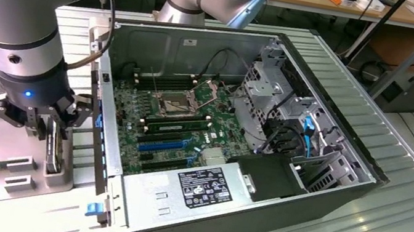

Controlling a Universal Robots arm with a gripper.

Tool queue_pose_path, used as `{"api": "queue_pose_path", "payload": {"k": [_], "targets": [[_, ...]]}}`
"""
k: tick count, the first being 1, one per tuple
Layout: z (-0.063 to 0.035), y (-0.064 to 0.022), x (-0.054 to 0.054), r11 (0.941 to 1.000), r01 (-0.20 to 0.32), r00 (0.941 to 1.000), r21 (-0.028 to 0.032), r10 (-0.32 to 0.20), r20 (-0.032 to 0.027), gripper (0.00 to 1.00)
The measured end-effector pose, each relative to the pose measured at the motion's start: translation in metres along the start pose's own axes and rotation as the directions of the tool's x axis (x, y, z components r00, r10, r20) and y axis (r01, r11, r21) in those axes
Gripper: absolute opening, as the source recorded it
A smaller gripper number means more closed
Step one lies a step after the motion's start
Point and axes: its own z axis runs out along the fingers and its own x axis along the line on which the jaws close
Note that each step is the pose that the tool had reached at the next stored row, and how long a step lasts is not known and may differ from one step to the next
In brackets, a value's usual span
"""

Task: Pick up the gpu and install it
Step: 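Pick up the gpu and move the gpu toward the slot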

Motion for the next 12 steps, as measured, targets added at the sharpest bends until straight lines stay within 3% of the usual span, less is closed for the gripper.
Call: {"api": "queue_pose_path", "payload": {"k": [6, 8, 12], "targets": [[0.0, -0.0001, 0.0007, 1.0, 0.0, 1.0, -0.0001, 0.0, 0.0007, 0.39], [0.0, -0.0001, 0.0008, 1.0, 0.0, 1.0, -0.0001, 0.0, 0.0007, 0.31], [0.0, -0.0001, 0.0007, 1.0, 0.0, 1.0, -0.0001, 0.0, 0.0006, 0.29]]}}
